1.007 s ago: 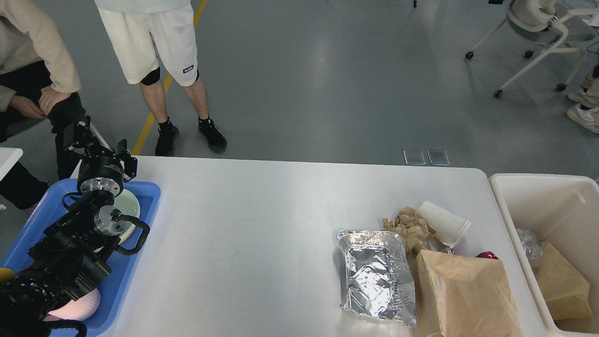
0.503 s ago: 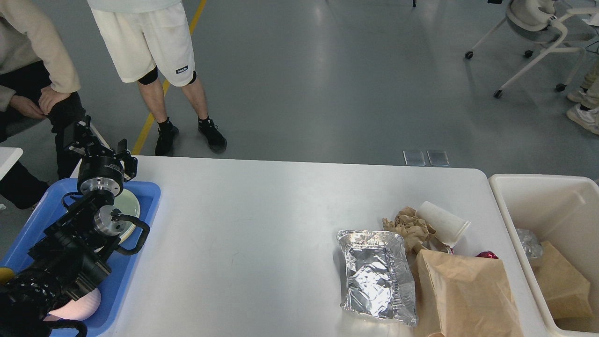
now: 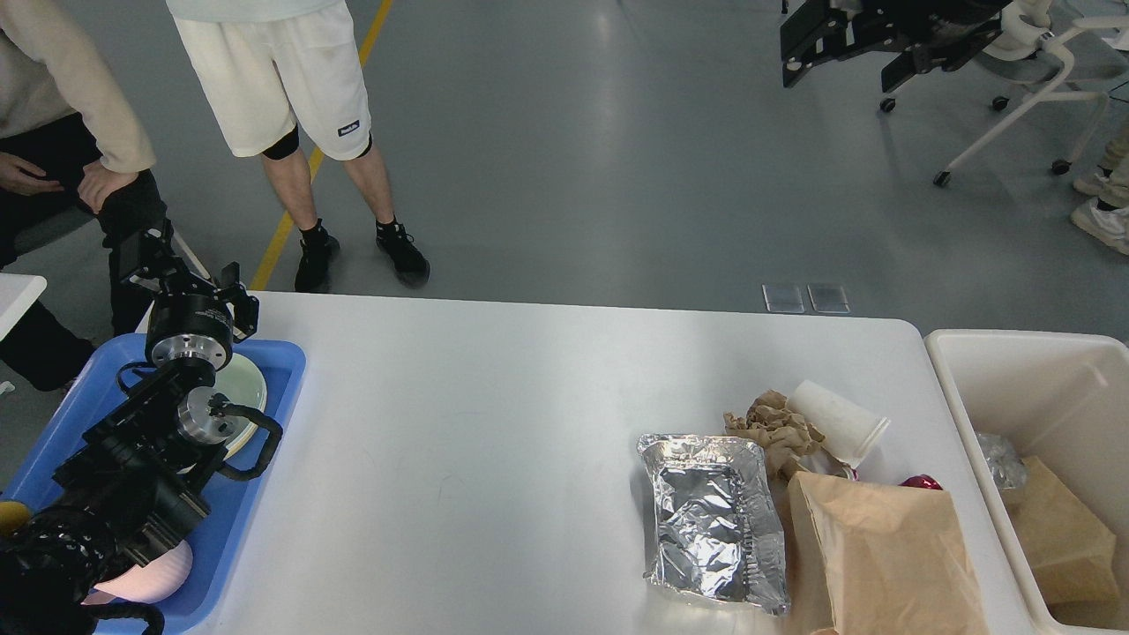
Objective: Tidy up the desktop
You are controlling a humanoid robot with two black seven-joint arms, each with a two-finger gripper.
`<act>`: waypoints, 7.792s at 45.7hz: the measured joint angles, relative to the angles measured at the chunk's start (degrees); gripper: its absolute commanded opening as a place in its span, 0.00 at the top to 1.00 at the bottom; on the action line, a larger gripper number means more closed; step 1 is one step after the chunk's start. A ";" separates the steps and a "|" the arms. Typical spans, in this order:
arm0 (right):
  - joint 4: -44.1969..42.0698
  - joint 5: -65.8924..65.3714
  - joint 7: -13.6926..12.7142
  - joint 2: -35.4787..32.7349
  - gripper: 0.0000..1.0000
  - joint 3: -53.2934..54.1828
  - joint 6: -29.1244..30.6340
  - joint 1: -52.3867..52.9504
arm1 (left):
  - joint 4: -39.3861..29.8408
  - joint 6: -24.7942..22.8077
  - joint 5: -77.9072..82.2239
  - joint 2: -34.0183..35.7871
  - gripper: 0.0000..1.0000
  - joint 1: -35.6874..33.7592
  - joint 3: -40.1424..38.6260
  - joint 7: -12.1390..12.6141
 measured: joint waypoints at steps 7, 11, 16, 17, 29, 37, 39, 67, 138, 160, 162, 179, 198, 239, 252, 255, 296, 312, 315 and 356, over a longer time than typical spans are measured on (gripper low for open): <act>-1.62 0.56 -0.06 2.02 0.00 2.03 -2.42 -7.52 | 0.00 0.00 0.00 0.00 0.04 0.00 0.00 0.00; -1.97 0.60 -0.05 2.53 0.00 3.67 -4.97 -12.32 | 0.00 0.00 0.00 0.00 0.04 0.00 0.00 0.00; -2.32 0.63 -0.06 2.62 0.00 4.36 -7.92 -17.60 | 0.00 0.00 0.00 0.00 0.04 0.00 0.00 0.00; -2.41 0.68 -0.04 2.60 0.00 4.42 -8.36 -18.39 | 0.00 0.00 0.00 0.00 0.04 0.00 0.00 0.00; -2.73 1.04 0.03 1.65 0.00 4.53 -14.44 -27.89 | 0.00 0.00 0.00 0.00 0.04 0.00 0.00 0.00; -2.78 1.61 0.04 0.21 0.00 4.53 -19.50 -32.88 | 0.00 0.00 0.00 0.00 0.04 0.00 0.00 0.00; -2.78 1.73 0.04 -0.59 0.00 4.53 -20.00 -33.65 | 0.00 0.00 0.00 0.00 0.04 0.00 0.00 0.00; -2.84 1.15 0.14 -5.69 0.00 3.31 -22.54 -44.69 | -0.01 0.00 0.00 0.00 0.04 0.00 0.00 0.00; -11.25 1.94 0.39 -5.47 0.74 15.40 -32.24 -57.83 | -0.01 0.00 0.00 0.00 0.04 0.00 0.00 0.00; -11.16 1.91 0.30 -5.45 1.00 15.49 -32.03 -57.67 | -0.01 0.00 0.00 0.00 0.04 0.00 0.00 0.00; -11.18 1.91 0.30 -5.45 1.00 15.53 -32.04 -57.67 | -0.01 0.00 0.00 0.00 0.04 0.00 0.00 0.00; -9.85 1.90 0.26 -5.64 1.00 15.78 -29.85 -55.82 | 0.01 0.00 0.00 0.00 0.04 0.00 0.00 0.00; -9.21 1.04 0.04 -6.53 1.00 10.74 -13.81 -44.57 | 0.01 0.00 0.00 0.00 0.04 0.00 0.00 0.00; -4.59 -0.08 0.06 -6.26 1.00 -3.24 0.01 -0.93 | 0.00 0.00 0.00 0.00 0.04 0.00 0.00 0.00; -5.42 -2.96 0.03 -8.40 1.00 -9.35 0.01 -1.91 | 0.00 0.00 0.00 0.00 0.04 0.00 0.00 0.00; -5.44 -3.34 0.04 -9.58 1.00 -10.98 0.01 -3.07 | 0.00 0.00 0.00 0.00 0.04 0.00 0.00 0.00; -7.56 -2.75 -0.06 -25.66 1.00 -12.39 -27.98 -43.49 | 0.00 0.00 0.00 0.00 0.04 0.00 0.00 0.00; -11.87 -2.24 0.04 -24.69 0.95 -1.93 -30.86 -56.91 | 0.00 0.00 0.00 0.00 0.04 0.00 0.00 0.00; -11.93 -2.23 0.04 -24.39 0.76 -1.53 -31.42 -57.42 | 0.00 0.00 0.00 0.00 0.04 0.00 0.00 0.00; -5.99 -2.29 0.62 -27.98 0.00 -4.33 -22.43 -34.69 | -0.01 0.00 0.00 0.00 0.04 0.00 0.00 0.00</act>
